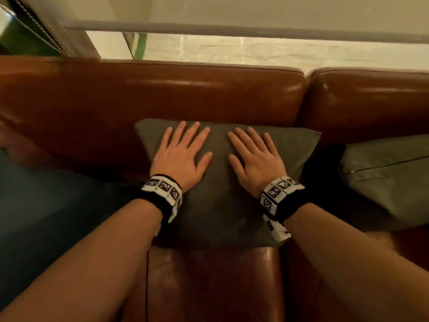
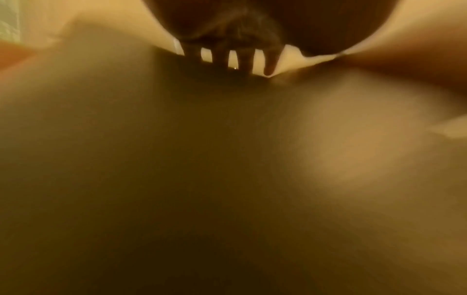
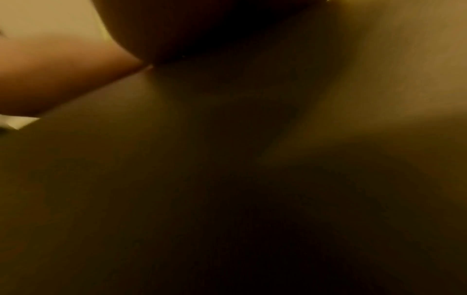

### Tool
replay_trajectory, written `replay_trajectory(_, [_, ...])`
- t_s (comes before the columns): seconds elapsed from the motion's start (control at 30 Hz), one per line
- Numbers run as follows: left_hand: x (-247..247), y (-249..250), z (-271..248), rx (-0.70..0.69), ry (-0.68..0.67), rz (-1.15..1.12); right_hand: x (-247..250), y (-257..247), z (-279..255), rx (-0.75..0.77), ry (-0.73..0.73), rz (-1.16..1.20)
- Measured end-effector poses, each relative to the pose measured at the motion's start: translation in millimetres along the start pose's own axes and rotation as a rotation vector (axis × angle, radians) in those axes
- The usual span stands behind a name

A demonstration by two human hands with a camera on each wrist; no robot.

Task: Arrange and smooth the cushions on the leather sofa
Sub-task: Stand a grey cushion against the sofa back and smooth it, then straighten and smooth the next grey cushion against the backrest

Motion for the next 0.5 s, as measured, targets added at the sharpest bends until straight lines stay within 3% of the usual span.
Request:
replay_trajectory(0.1, [10.3,-64.6,-8.1,0.129,-0.006,0.084,-3.2,76.4,-8.2,-0.225,-0.067,-0.035])
replay_trajectory(0.17, [23.3,-63.0,-6.2,0.185,-0.01,0.137,4.6,92.1,-10.3,-0.322,-0.077,-0.041])
replay_trajectory(0.2, [30.8,-46.9,-0.4,0.186,0.028,0.116,12.3,81.5,-5.8,-0.307,-0.045,-0.026])
replay_trajectory(0.27, [30.4,-8.2,10.7,0.07,0.043,0.031,21.5,35.5,4.8,-0.112,0.016,0.024])
replay_trajectory(0.33, [13.5,6.8,10.8,-0.049,-0.075,0.019,12.7,-2.1,3.6,0.119,-0.011,0.013])
replay_trajectory(0.37, [7.0,-4.2,8.0,-0.032,-0.117,0.019,5.5,1.2,0.5,0.124,-0.045,0.002])
replay_trajectory(0.47, [4.4,-51.9,-1.9,0.084,-0.116,0.004,-3.7,58.5,-18.5,-0.149,-0.03,0.024])
replay_trajectory(0.5, [5.2,-57.9,-5.4,0.095,-0.135,0.013,-2.2,68.1,-30.8,-0.179,-0.021,0.033])
Point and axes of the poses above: each hand's wrist, its own z-axis towards the middle knuckle, its own x-axis out of the back of the hand, y = z × x, the point moved 8 cm from there along z, towards the middle knuckle, and after that the axes turned 6 degrees about -z, right-handed, at the moved point
